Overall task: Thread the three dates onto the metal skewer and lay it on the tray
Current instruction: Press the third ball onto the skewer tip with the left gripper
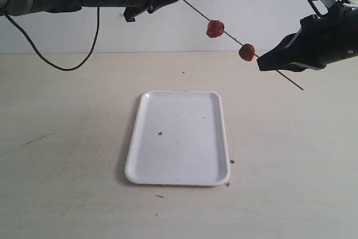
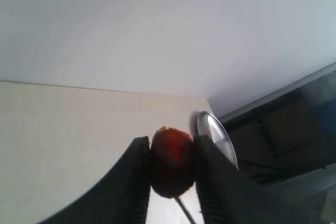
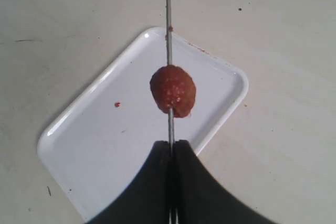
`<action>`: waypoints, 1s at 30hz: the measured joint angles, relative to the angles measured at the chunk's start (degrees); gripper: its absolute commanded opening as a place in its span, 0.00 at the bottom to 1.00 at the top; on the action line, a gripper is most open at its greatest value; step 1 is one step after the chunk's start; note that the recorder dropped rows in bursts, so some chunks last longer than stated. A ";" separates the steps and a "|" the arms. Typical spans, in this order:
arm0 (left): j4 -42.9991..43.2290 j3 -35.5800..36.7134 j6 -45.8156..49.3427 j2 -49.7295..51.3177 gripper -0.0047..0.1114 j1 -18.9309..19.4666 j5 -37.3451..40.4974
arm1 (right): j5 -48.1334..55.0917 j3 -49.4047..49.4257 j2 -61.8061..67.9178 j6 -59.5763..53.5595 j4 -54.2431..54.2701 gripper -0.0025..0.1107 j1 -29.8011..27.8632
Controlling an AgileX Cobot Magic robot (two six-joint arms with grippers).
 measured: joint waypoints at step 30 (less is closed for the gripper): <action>2.29 0.00 0.00 0.00 0.29 -0.66 -3.48 | 0.95 0.00 -2.33 0.47 -2.93 0.02 0.00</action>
